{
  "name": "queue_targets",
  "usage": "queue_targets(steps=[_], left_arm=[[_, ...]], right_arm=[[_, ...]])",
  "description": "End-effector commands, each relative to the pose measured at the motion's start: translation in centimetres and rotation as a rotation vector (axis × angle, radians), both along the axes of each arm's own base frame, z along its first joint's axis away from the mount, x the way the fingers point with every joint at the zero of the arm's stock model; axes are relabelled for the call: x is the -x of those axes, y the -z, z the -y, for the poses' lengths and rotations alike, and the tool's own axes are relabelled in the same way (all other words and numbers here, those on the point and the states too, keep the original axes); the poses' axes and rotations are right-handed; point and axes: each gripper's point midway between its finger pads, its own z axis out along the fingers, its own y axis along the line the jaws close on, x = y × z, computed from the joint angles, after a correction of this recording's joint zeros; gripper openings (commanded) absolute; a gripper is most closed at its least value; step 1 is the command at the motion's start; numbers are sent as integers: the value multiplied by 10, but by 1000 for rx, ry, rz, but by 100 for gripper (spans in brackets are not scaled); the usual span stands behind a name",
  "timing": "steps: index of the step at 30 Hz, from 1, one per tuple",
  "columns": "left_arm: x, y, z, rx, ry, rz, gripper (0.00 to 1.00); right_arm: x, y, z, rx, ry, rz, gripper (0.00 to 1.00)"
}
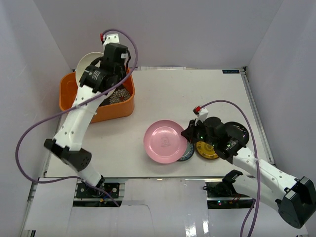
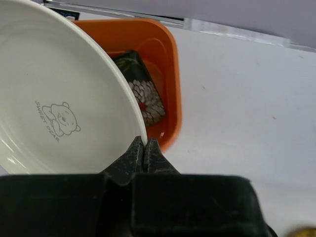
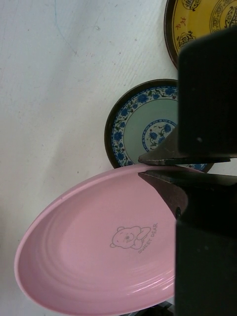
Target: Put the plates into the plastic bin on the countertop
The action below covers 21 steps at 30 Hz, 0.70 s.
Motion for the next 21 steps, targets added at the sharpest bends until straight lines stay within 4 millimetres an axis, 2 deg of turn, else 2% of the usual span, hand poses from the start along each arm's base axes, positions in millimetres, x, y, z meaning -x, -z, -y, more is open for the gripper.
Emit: queue_targets(steps=[1, 2, 4, 5, 6, 8, 9, 10, 12, 14, 15, 16, 17, 19, 20, 21], left_arm=[[-64, 10, -29, -92, 6, -2, 0], [-83, 22, -44, -96, -29, -25, 0], [-103, 38, -46, -63, -5, -48, 0], [-112, 48, -59, -56, -22, -64, 0], [-124, 69, -61, -66, -21, -107, 0], [-137, 87, -69, -91, -27, -140, 0], [-145, 106, -69, -107, -25, -176, 0], [-150, 113, -72, -108, -28, -181, 0], [-159, 138, -68, -86, -5, -227, 0], [-162, 153, -69, -66, 0, -247, 0], [-162, 158, -70, -58, -1, -255, 3], [-161, 167, -71, -56, -6, -267, 10], [-160, 170, -72, -52, -8, -270, 28], [-157, 174, -74, -27, -1, -271, 47], [-156, 174, -74, -12, 2, -270, 59], [-156, 172, -73, 11, 16, -264, 64]], right_arm=[[2, -13, -1, -45, 1, 19, 8], [3, -15, 0, -50, 1, 23, 8], [4, -17, 0, -57, -2, 25, 8], [5, -17, -1, -60, -3, 22, 8], [6, -17, -1, -61, -6, 21, 8], [8, -17, -2, -63, -14, 12, 8], [8, -18, -2, -66, -16, 14, 8], [7, -20, -3, -69, -15, 17, 8], [5, -20, -4, -69, -14, 12, 8], [0, -23, -8, -70, -13, 9, 8], [-2, -26, -10, -73, -12, 10, 8], [-4, -28, -12, -74, -13, 10, 8], [-7, -24, -15, -62, -13, -4, 8], [-14, -34, -21, -73, -18, 6, 8], [-17, -30, -24, -62, -19, -6, 8], [-21, -38, -28, -72, -21, 5, 8]])
